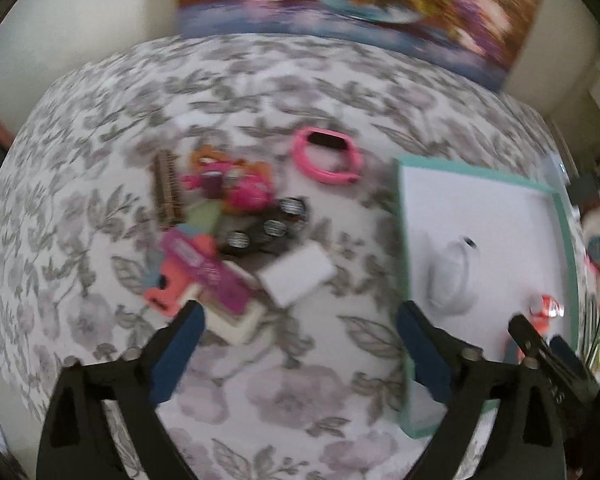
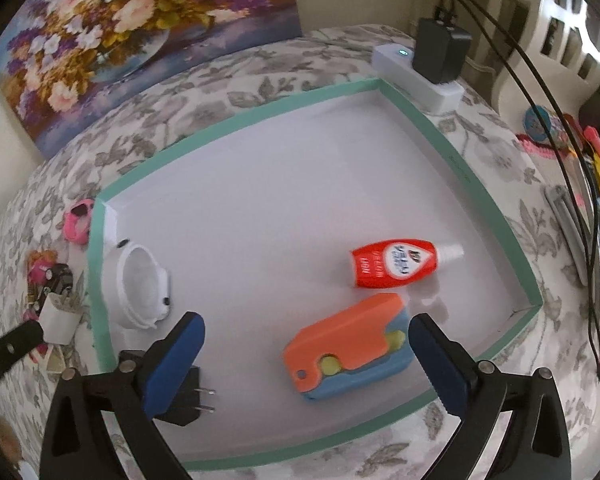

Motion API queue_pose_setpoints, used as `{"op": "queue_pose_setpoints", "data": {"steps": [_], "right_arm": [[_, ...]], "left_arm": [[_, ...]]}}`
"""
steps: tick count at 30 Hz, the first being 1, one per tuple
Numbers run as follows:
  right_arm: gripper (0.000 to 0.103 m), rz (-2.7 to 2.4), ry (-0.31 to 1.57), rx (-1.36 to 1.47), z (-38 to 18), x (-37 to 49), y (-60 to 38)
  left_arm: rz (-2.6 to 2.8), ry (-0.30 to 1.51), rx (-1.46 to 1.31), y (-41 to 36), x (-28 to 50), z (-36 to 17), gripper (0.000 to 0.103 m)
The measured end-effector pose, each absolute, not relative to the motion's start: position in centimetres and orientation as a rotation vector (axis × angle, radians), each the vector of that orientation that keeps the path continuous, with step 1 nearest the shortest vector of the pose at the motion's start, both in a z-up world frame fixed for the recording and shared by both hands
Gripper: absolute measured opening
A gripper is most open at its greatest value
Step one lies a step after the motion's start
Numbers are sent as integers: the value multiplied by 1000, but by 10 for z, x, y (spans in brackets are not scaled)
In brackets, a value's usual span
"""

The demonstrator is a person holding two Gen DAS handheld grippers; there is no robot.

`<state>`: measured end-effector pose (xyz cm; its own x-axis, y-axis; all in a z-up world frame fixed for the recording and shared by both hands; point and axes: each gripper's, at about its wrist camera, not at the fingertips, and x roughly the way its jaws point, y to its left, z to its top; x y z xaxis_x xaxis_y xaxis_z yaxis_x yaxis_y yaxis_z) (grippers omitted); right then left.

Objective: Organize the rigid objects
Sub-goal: 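Carry the black charger and orange-blue toy into the tray and release both, then move the right gripper to the pile and grasp the white cube charger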

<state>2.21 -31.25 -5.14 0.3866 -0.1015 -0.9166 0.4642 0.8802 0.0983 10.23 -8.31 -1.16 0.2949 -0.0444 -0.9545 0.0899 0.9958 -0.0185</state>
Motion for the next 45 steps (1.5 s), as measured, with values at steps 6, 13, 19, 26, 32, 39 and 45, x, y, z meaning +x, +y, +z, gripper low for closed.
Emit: {"op": "queue_pose_setpoints", "data": {"steps": [6,13,19,26,32,39,45], "right_arm": [[103,-336,1061,340,-25,27,-292],[103,-248,970,290,17,41,-247],[103,-116,988,175,24,69,-181],[103,-21,1064,112,-7,91,-127],[103,14,1112,91,-36,104,-116],[80,55,1138,88,-52,114,-109],[74,84,1139,109,-55,119,-107]], "left_arm": [[-6,1235,-73,-33,114,1,98],[120,1189,-133,24,121,18,98],[146,1192,-145,48,123,19,98],[126,1253,-176,54,127,0,98],[118,1301,-205,60,134,-19,98],[129,1326,-257,71,138,-34,98],[114,1334,-255,69,140,-39,98]]}}
